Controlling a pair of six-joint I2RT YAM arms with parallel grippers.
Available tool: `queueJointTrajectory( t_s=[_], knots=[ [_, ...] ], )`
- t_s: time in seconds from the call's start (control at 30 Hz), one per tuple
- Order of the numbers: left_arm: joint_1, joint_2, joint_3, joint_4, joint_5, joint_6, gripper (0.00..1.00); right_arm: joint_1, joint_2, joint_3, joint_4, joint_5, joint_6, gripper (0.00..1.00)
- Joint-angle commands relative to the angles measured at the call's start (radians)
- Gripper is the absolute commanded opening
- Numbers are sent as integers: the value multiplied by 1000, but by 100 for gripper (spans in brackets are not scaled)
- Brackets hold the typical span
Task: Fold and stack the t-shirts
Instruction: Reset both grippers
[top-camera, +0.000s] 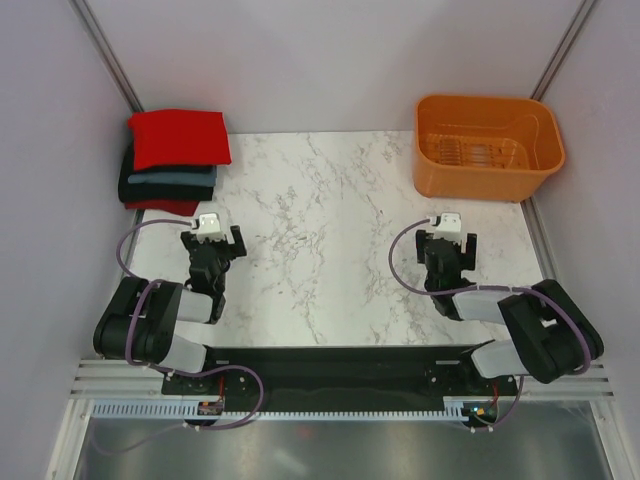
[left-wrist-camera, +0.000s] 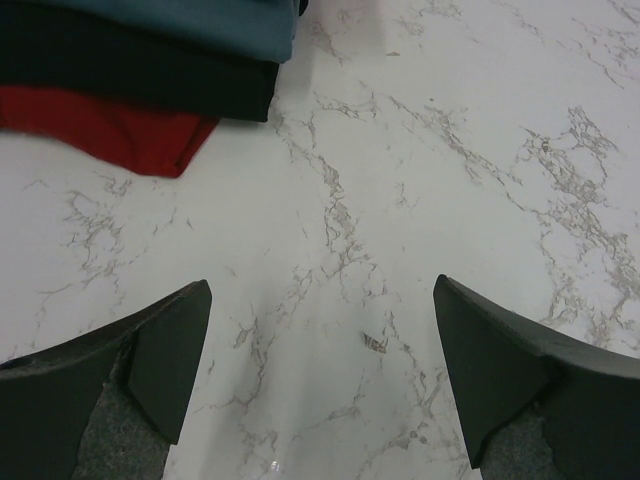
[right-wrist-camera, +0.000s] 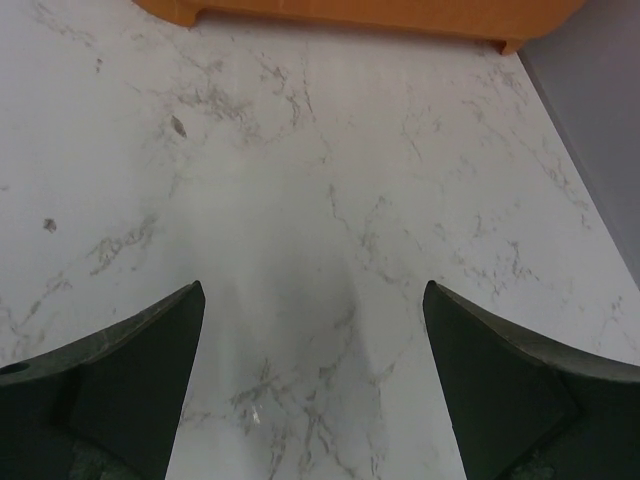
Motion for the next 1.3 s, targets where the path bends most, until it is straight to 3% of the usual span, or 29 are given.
queueJointTrajectory(
  t_s=[0.0, 0.1, 0.13, 0.23, 0.33, 0.4, 0.43, 1.27],
  knots=[
    [3, 4, 17, 69, 4, 36, 100, -33, 38, -19, 349, -93, -96, 98],
    [3, 3, 17, 69, 4, 36, 100, -68, 93, -43, 474, -66, -104, 98],
    [3, 3, 15, 69, 6, 36, 100, -92, 145, -69, 636, -88, -96, 98],
    [3, 4, 17, 68, 6, 36, 100, -185, 100, -88, 570, -235, -31, 98],
    [5, 4, 17, 68, 6, 36, 100, -240, 210, -177, 852, -352, -21, 98],
    [5, 6, 17, 66, 6, 36, 100, -238, 149, -115, 660, -352, 1, 98],
    [5, 3, 17, 66, 7, 35, 100, -240, 178, -97, 644, -349, -7, 98],
    [6, -3, 9, 74, 9, 36, 100, -243, 170, -96, 631, -357, -1, 98]
  ],
)
